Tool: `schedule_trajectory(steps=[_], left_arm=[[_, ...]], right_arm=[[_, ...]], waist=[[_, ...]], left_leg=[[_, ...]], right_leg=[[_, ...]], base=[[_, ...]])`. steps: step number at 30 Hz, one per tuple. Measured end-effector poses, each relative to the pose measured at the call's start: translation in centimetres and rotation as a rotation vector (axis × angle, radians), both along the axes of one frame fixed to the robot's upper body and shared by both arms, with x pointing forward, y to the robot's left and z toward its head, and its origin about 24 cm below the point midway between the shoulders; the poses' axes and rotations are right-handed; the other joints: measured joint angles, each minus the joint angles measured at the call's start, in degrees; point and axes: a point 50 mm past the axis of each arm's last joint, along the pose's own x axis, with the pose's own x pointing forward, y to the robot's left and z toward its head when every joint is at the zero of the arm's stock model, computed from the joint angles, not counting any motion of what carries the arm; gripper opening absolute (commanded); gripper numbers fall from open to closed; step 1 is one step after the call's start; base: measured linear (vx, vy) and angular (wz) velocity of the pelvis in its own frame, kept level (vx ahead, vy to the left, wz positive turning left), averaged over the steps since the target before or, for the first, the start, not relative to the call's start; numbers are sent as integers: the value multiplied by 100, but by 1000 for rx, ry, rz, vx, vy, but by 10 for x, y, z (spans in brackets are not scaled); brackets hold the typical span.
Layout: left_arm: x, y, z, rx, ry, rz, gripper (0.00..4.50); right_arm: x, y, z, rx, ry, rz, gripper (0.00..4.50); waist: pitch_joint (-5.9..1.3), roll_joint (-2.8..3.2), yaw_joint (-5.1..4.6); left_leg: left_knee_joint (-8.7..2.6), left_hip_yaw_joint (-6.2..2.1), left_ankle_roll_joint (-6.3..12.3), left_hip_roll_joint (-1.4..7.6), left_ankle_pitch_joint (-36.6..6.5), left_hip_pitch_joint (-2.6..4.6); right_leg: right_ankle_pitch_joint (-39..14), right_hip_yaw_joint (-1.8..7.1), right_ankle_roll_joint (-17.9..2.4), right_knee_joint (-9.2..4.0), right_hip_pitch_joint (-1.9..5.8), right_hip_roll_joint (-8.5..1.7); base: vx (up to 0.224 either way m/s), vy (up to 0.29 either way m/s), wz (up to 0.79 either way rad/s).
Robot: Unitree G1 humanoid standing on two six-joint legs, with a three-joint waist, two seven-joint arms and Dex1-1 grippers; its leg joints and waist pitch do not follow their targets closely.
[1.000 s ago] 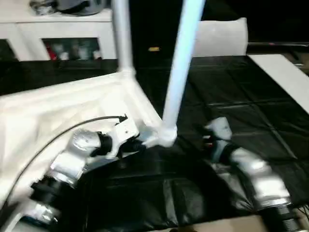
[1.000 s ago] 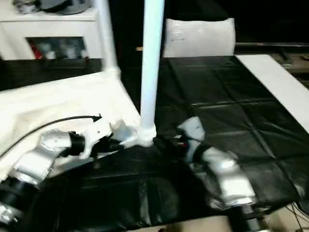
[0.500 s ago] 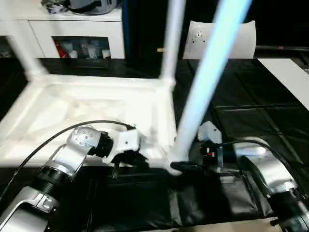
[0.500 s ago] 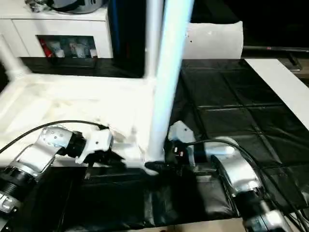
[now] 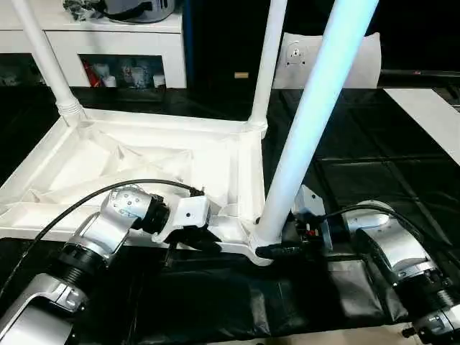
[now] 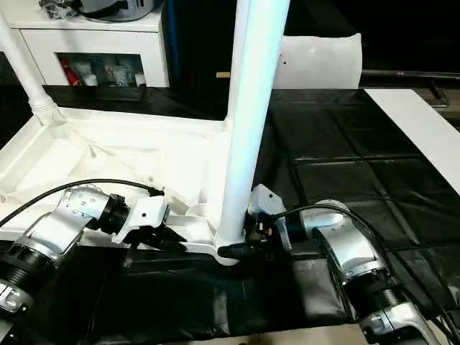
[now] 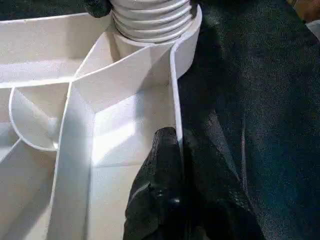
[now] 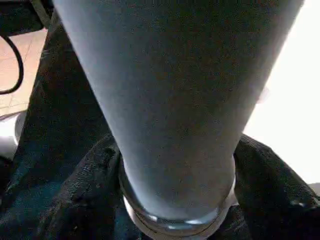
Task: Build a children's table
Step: Rotate leg to tighten
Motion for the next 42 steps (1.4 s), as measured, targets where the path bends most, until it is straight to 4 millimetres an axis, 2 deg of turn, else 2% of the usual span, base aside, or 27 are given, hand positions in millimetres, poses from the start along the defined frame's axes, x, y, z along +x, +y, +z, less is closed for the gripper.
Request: schedule_trajectory(steps=[8, 11, 12, 14, 15, 17, 20, 21, 26, 28, 29, 31, 38, 42], left_arm=[[-1, 0, -2, -16, 32, 46, 0], [-2, -1, -3, -43, 65, 140, 0], [-1, -1, -6, -53, 77, 215, 0], [3, -2, -7, -59, 76, 305, 0], [5, -6, -9, -71, 74, 365, 0], [8, -14, -10, -87, 67, 435, 0], [15, -37, -13, -133, 54, 629, 0], [17, -46, -14, -153, 51, 686, 0], [20, -68, -14, -178, 28, 827, 0], [20, -73, -14, -178, 24, 839, 0], [20, -73, -13, -177, 21, 839, 0], [20, -74, -12, -174, 11, 831, 0], [19, -64, -8, -157, -32, 755, 0], [17, -57, -7, -162, -42, 696, 0]], right_arm=[[-7, 0, -5, 36, 59, -50, 276], [-11, 5, -11, 91, 76, -165, 275], [-9, 9, -14, 117, 77, -258, 275], [-4, 15, -18, 147, 78, -401, 275], [0, 17, -20, 156, 75, -501, 275], [6, 20, -21, 164, 72, -626, 275], [25, 32, -23, 173, 66, -906, 274], [32, 34, -21, 158, 53, -980, 274], [50, 46, -17, 105, 25, -1155, 274], [51, 46, -16, 99, 19, -1177, 274], [52, 46, -16, 103, 18, -1182, 309], [51, 45, -16, 115, 14, -1190, 344], [37, 43, -22, 149, -2, -1122, 401], [26, 28, -21, 185, -6, -1056, 439]], waist=[[-4, -3, 66], [-8, -1, 47], [-14, 0, 29], [-17, -3, -74], [-18, 1, -151], [-19, 5, -247], [-18, 39, -363], [-14, 70, -412], [-11, 101, -478], [-10, 100, -484], [-10, 100, -484], [-9, 97, -476], [-8, 97, -477], [-7, 100, -432]], left_leg=[[0, 4, -1, 5, 0, 17], [0, 9, -8, 3, 4, 32], [0, 9, -13, 3, 7, 42], [8, 8, -19, 2, 12, 53], [15, 6, -21, -6, 13, 54], [26, 1, -21, -7, 13, 54], [59, -16, -20, -12, 13, 48], [77, -32, -19, -17, 12, 31], [71, -40, -13, -18, 10, 13], [71, -34, 2, -19, 1, 10], [70, -33, 7, -19, -1, 9], [68, -30, 12, -18, -4, 2], [13, -26, 9, -13, -5, 8], [-21, -25, 7, -11, -4, 6]], right_leg=[[-4, 1, -2, 5, 9, 2], [-3, 7, -5, 7, 21, 2], [-10, 7, 9, 6, 26, 2], [-7, 7, 14, 5, 27, 4], [-6, 7, 16, 0, 28, 4], [-7, 6, 18, -9, 27, 1], [-8, 1, 18, -20, 21, -2], [-8, -14, 18, -41, 23, -3], [-7, -17, 19, -107, 23, 0], [-7, -9, 20, -110, 24, -3], [-6, -6, 21, -110, 24, -3], [2, -6, 25, -108, 22, -1], [59, -8, 20, -96, 3, 10], [61, -12, 20, -96, -10, 21]], base=[[0, 0, 0], [0, 0, 0], [0, 0, 0], [0, 0, 0], [0, 0, 0], [-25, 5, -3], [0, 0, 0], [0, 0, 0], [0, 0, 0], [0, 0, 0], [0, 0, 0], [0, 0, 0], [0, 0, 0], [0, 0, 0]])
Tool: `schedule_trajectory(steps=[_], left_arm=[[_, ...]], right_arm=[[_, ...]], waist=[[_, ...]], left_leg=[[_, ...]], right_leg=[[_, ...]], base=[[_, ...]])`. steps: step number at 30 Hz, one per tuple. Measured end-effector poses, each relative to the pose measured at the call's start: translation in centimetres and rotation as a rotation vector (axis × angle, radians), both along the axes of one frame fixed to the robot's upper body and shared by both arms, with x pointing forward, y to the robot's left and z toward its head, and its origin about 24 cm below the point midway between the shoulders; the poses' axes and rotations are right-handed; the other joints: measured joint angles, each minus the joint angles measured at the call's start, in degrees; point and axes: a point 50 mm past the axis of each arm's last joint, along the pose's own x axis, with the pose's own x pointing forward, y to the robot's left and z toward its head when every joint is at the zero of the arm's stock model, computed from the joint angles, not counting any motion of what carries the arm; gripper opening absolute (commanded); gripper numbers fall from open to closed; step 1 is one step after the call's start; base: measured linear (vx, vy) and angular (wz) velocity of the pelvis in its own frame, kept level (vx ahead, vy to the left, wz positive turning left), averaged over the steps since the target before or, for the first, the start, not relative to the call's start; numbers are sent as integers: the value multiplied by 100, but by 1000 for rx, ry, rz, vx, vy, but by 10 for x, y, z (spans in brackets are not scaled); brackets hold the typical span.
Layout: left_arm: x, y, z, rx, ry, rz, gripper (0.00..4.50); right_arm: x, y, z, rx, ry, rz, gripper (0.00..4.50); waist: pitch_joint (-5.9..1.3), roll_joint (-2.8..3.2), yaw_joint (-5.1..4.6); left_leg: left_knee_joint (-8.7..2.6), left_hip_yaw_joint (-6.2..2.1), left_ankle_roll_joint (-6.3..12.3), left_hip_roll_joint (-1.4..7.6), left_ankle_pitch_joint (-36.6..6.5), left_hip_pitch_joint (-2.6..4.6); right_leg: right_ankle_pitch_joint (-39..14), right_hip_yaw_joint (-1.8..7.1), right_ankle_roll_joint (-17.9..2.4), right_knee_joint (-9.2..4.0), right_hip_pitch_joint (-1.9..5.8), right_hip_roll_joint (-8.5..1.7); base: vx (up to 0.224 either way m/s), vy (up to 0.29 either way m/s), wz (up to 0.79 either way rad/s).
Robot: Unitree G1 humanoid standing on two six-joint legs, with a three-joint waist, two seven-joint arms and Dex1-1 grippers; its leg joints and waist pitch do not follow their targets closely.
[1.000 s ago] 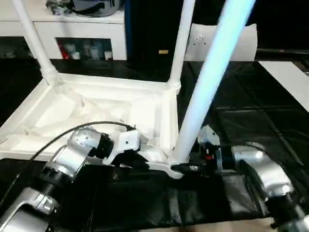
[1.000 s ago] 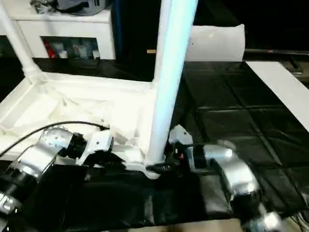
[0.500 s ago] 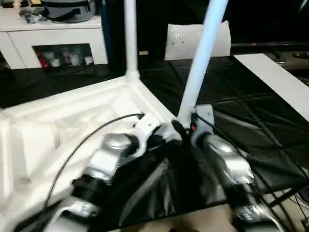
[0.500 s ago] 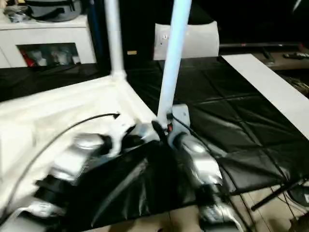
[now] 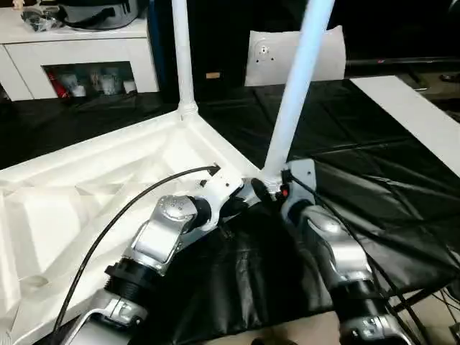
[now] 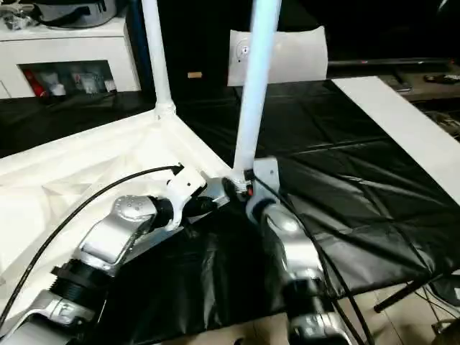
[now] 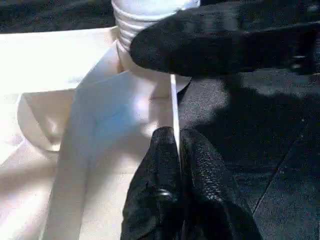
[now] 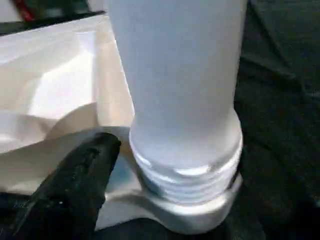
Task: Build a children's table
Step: Rotate leg to tighten
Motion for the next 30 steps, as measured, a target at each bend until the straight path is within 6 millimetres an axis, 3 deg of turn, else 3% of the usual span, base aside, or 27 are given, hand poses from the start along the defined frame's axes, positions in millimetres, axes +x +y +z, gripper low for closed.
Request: schedule_trajectory(steps=[8, 13, 19, 22, 29, 30], left_arm=[[-4, 33, 3, 34, -1, -170, 0], [-10, 44, 3, 54, 23, -353, 0], [-15, 48, 5, 65, 74, -518, 0], [-16, 48, 6, 80, 84, -577, 0], [-15, 50, 7, 101, 83, -625, 0], [-15, 50, 7, 101, 81, -627, 0]], right_arm=[[-18, -42, 19, -74, -95, 270, 445], [-24, -54, 28, -157, -95, 514, 445], [-24, -49, 40, -189, -78, 763, 445], [-28, -46, 36, -190, -42, 857, 445], [-33, -42, 25, -245, 10, 1004, 445], [-32, -42, 24, -245, 17, 1008, 429]], waist=[[5, 6, 47], [5, 6, 178], [8, -6, 291], [6, -12, 348], [7, -16, 361], [7, -17, 362]], left_leg=[[-6, 6, 1, 2, -1, -8], [3, 7, 1, 3, -1, -10], [6, 11, 1, 3, -1, -8], [6, 14, 2, 3, -1, -8], [12, 18, 1, 4, 0, -5], [13, 18, 1, 5, 0, -5]], right_leg=[[6, 2, -28, -3, -5, -6], [7, 3, -29, -1, -1, -9], [8, 4, -30, 1, 6, -14], [8, 3, -30, 2, 7, -15], [8, 3, -31, 10, 8, -18], [8, 3, -31, 11, 8, -18]], base=[[0, 0, 0], [0, 0, 0], [0, 0, 0], [0, 0, 0], [0, 0, 0], [0, 0, 0]])
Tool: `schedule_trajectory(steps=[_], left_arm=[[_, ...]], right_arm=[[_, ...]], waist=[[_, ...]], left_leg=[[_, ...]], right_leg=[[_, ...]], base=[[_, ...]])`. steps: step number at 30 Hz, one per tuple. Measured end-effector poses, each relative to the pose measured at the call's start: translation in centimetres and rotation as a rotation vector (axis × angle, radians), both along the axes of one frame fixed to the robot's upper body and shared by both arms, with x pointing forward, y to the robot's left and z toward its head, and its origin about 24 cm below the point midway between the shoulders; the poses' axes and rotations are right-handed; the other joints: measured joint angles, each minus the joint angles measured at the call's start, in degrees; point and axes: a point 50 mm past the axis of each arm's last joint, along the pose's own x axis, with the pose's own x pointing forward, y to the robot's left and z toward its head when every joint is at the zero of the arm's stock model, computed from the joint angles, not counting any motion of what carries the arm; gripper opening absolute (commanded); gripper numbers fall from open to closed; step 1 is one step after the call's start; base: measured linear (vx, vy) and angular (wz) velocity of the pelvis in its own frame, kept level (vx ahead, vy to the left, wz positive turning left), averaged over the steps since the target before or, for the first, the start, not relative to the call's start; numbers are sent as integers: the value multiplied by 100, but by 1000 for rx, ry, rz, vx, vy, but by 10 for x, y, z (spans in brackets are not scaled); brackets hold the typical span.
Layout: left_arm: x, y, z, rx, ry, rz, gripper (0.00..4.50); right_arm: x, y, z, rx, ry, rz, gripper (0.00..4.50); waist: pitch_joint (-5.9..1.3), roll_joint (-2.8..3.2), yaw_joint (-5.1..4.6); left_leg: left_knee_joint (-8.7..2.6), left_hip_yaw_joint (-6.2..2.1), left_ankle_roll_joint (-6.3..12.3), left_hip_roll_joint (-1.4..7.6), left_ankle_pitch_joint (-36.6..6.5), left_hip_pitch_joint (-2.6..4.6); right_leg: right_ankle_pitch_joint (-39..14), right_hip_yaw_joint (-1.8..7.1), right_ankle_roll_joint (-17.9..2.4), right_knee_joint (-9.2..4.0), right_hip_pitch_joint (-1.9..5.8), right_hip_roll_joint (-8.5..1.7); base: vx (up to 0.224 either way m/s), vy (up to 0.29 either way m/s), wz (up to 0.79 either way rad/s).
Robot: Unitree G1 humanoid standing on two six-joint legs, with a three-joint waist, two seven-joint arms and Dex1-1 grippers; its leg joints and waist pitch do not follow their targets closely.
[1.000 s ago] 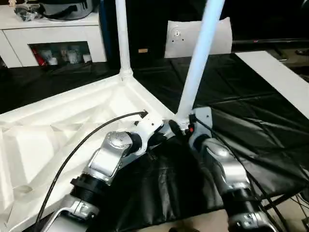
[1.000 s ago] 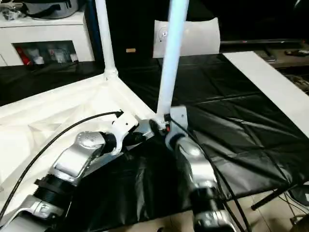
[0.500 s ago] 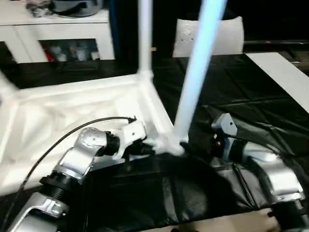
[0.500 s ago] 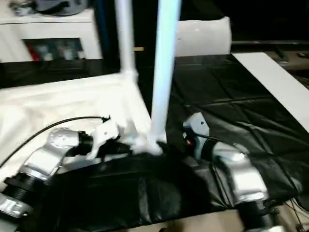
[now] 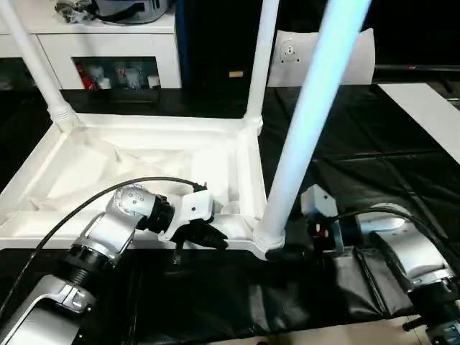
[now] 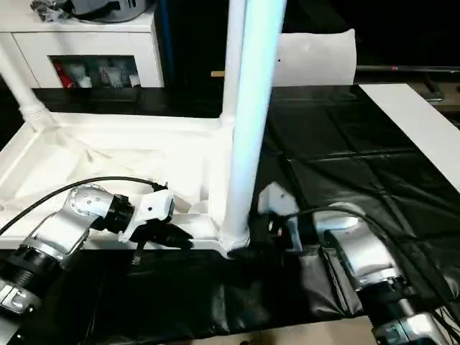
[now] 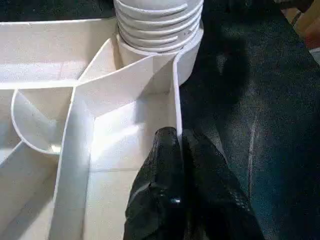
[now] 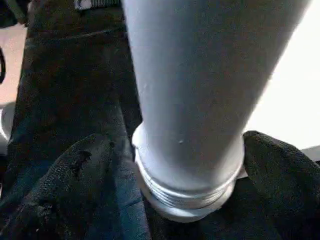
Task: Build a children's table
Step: Rotate leg to tighten
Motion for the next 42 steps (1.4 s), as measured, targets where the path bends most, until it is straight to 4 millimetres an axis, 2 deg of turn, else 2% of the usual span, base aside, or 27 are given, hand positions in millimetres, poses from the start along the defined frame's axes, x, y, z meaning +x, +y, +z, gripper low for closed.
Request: schedule_trajectory(steps=[5, 6, 9, 12, 15, 16, 26, 29, 32, 35, 37, 40, 42], left_arm=[[1, 0, 0, 1, -1, -10, 0], [1, 0, 0, 2, -1, -12, 0], [1, 1, 0, 2, -1, -20, 0], [0, 1, 0, 4, 1, -28, 0], [0, 1, 0, 4, 2, -32, 0], [0, 1, 0, 5, 2, -33, 0], [-1, 2, 0, 9, 10, -48, 0], [0, 2, 0, -4, 29, -18, 0], [2, -1, -2, -17, 51, 42, 0], [8, 0, -4, -37, 48, 216, 0], [11, -1, -6, -43, 46, 309, 0], [12, -12, -10, -74, 54, 418, 0], [14, -19, -13, -94, 51, 533, 0]], right_arm=[[3, 2, -2, 0, 12, -3, 406], [5, 4, -1, 4, 12, 2, 374], [5, 6, 0, 16, 14, 10, 365], [5, 6, -1, 25, 26, 17, 329], [5, 5, -1, 26, 27, 18, 320], [5, 5, -1, 27, 29, 19, 297], [3, 6, -3, 45, 55, 29, 280], [-2, 7, -6, 81, 80, -6, 279], [-4, 9, -10, 103, 94, -89, 279], [3, 19, -17, 145, 66, -298, 279], [9, 27, -21, 168, 52, -445, 279], [17, 34, -23, 176, 44, -609, 279], [28, 46, -24, 179, 42, -753, 279]], waist=[[-1, -1, -1], [-1, -2, 0], [-1, -3, 13], [-1, -2, 37], [-1, -3, 51], [-1, -3, 55], [-1, -3, 96], [-2, -4, 137], [-3, -6, 131], [-5, -11, 62], [-4, -11, -82], [-5, -9, -243], [-4, -7, -355]], left_leg=[[1, 1, 0, 1, 0, 1], [2, 1, 0, 2, 0, 1], [4, 1, 0, 2, 0, 2], [10, 2, 0, 2, 0, 2], [18, 2, 0, 3, 0, 2], [21, 2, 0, 4, 0, 3], [25, 3, -1, 7, 0, 9], [24, 4, -1, 8, 0, 12], [35, 10, -2, 6, 1, 24], [59, 8, -6, 3, 3, 40], [80, 2, -8, -4, 4, 39], [92, -12, -7, -6, 3, 33], [95, -42, -6, -6, 3, 24]], right_leg=[[0, 0, 0, 4, 0, 0], [0, 0, 0, 6, 0, 1], [0, 0, 0, 10, 0, 0], [0, 1, 0, 14, 0, 0], [0, 2, 0, 22, 0, -1], [0, 2, 0, 25, 0, 0], [-1, 3, 0, 33, 0, 1], [-2, 3, 1, 35, 1, 2], [-2, 11, 1, 55, 6, 0], [-23, 11, 36, 81, 12, 0], [-24, 4, 39, 72, 11, 2], [-26, -8, 42, 16, 25, 1], [-26, -32, 42, -35, 30, -1]], base=[[0, 0, 0], [0, 0, 0], [0, 0, 0], [0, 0, 0], [0, 0, 0], [0, 0, 0], [0, 0, 0], [0, 0, 0], [0, 0, 0], [-17, 0, -1], [-52, 3, -5], [0, 0, 0], [0, 0, 0]])
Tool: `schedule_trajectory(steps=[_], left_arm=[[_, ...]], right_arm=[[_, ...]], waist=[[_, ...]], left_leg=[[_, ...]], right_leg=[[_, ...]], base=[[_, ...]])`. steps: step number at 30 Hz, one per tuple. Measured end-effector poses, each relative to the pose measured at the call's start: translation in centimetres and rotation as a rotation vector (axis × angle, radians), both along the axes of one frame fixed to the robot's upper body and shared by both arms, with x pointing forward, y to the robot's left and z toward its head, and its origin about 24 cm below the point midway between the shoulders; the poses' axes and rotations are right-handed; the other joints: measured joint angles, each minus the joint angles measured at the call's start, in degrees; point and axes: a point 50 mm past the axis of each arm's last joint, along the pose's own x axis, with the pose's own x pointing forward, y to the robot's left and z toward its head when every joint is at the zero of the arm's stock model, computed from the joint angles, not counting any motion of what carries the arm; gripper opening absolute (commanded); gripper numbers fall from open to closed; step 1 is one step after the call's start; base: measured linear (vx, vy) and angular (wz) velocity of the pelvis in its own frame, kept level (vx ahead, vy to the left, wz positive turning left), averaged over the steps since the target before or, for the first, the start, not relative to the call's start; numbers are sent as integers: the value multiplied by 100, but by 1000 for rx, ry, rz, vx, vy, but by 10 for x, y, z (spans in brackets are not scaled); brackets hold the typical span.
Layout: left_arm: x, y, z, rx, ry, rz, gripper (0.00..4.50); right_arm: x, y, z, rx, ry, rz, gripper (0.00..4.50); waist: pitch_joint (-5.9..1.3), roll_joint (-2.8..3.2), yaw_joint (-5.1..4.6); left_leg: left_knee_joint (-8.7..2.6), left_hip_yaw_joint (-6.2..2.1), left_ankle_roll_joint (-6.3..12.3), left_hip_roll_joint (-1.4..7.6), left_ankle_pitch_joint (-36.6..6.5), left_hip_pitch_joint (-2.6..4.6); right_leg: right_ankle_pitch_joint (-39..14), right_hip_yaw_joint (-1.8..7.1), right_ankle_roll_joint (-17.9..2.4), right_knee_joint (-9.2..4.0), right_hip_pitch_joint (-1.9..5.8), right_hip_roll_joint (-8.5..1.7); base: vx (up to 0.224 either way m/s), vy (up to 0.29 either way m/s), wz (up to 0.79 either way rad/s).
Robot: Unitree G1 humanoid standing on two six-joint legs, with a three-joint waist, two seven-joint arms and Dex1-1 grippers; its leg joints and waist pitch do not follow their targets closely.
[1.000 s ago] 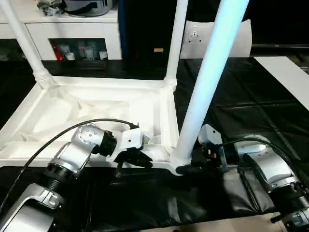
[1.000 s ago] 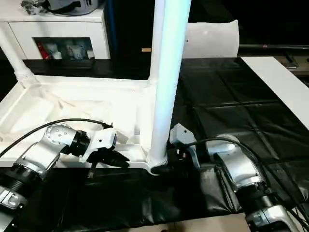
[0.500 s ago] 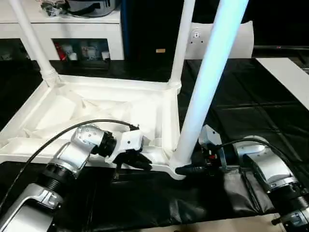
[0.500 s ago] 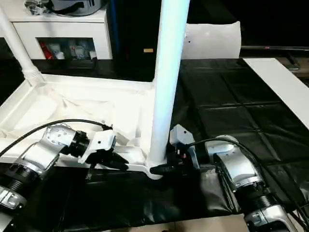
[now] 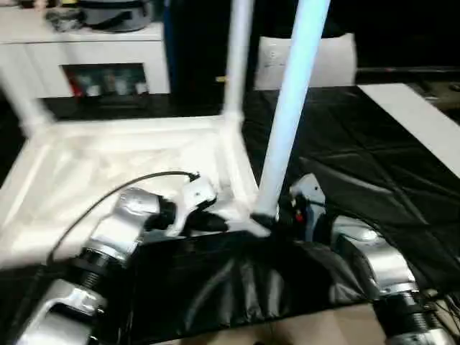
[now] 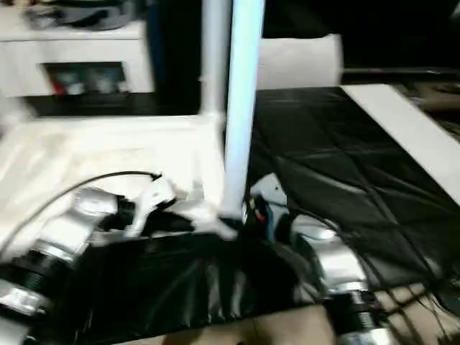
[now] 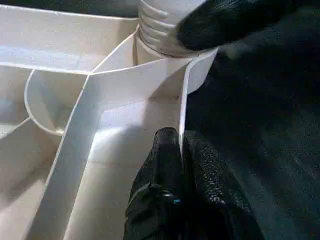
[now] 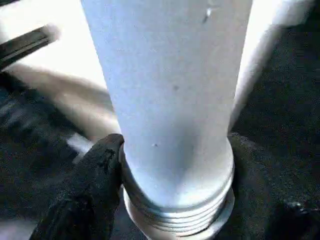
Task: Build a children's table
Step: Rotate leg to tighten
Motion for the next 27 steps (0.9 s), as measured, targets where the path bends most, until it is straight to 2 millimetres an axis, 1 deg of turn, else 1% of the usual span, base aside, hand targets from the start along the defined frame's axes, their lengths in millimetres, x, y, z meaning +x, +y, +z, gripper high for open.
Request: schedule_trajectory(steps=[2, 3, 4, 5, 6, 8, 10, 12, 14, 16, 17, 19, 21, 23, 25, 26, 27], left_arm=[[4, -10, -1, -11, -10, 117, 0], [5, -16, -2, -18, -14, 170, 0], [6, -21, -2, -20, -19, 197, 0], [6, -25, -1, -22, -20, 214, 0], [6, -28, -1, -24, -18, 226, 0], [6, -28, -1, -25, -18, 228, 0], [5, -29, -1, -24, -21, 224, 0], [4, -29, 0, -18, -32, 219, 0], [3, -29, 1, -9, -43, 209, 0], [2, -28, 3, 2, -57, 179, 0], [2, -27, 4, 2, -58, 164, 0], [1, -22, 6, 8, -67, 129, 0], [0, -14, 8, 12, -81, 53, 0], [-1, -6, 10, 19, -91, 2, 0], [-2, 3, 12, 30, -106, -56, 0], [-3, 5, 13, 30, -108, -76, 0], [-4, 9, 13, 39, -116, -124, 0]], right_arm=[[12, 12, 1, -18, 13, -144, 279], [18, 16, 3, -46, 14, -196, 279], [22, 17, 4, -67, 14, -224, 279], [23, 17, 4, -74, 12, -239, 279], [24, 17, 4, -68, 12, -253, 314], [24, 17, 4, -58, 14, -260, 348], [23, 18, 4, -45, 5, -262, 358], [21, 18, 4, -33, -2, -267, 386], [20, 19, 4, -26, -12, -267, 394], [16, 16, 4, -9, -28, -252, 404], [14, 14, 4, 2, -34, -239, 429], [9, 8, 5, 11, -54, -193, 437], [-1, -4, 6, 13, -76, -98, 446], [-9, -13, 7, 6, -87, 0, 446], [-13, -22, 11, -14, -101, 96, 446], [-15, -24, 13, -16, -106, 128, 446], [-19, -32, 14, -36, -107, 189, 446]], waist=[[4, 6, -86], [4, 13, -140], [3, 25, -156], [9, 35, -169], [16, 49, -178], [20, 56, -176], [22, 59, -178], [23, 58, -181], [25, 55, -181], [25, 54, -169], [26, 51, -163], [23, 45, -130], [25, 37, -103], [25, 38, -64], [25, 38, -15], [27, 42, 10], [28, 45, 54]], left_leg=[[26, -12, 2, -3, -1, -6], [27, -15, 9, -8, -5, 1], [24, -15, 17, -7, -9, 0], [20, -19, 24, -5, -13, -6], [18, -23, 33, -3, -19, -11], [15, -20, 50, -2, -28, -6], [15, -8, 61, -10, -34, -10], [15, 4, 72, -15, -40, -18], [15, 7, 77, -15, -43, -19], [11, 12, 81, -15, -46, -29], [11, 17, 84, -15, -47, -29], [10, 36, 89, -19, -53, -40], [5, 60, 86, -19, -54, -54], [-24, 63, 84, -7, -53, -51], [-28, 63, 90, 3, -49, -72], [-31, 63, 93, 3, -46, -87], [-29, 58, 109, 12, -31, -98]], right_leg=[[0, -21, 0, -13, -3, -20], [0, -82, 0, -49, 9, -57], [0, -141, 0, -88, 11, -91], [0, -161, 0, -120, 14, -100], [0, -177, 1, -151, 27, -105], [0, -185, 1, -180, 45, -111], [1, -182, 0, -180, 45, -133], [1, -183, 0, -179, 48, -147], [2, -182, -2, -178, 47, -149], [13, -174, -8, -166, 38, -149], [29, -167, -14, -156, 31, -149], [114, -147, -10, -133, 1, -154], [137, -138, -3, -68, -36, -156], [132, -142, -8, -34, -55, -143], [93, -142, -31, 32, -109, -132], [90, -143, -39, 35, -125, -121], [88, -147, -49, 35, -133, -104]], base=[[0, 0, 0], [0, 0, 0], [0, 0, 0], [0, 0, 0], [0, 0, 0], [0, 0, 0], [0, 0, 0], [0, 0, 0], [0, 0, 0], [0, 0, 0], [0, 0, 0], [0, 0, 0], [0, 0, 0], [51, -45, 4], [43, -51, 1], [0, 0, 0], [0, 0, 0]])
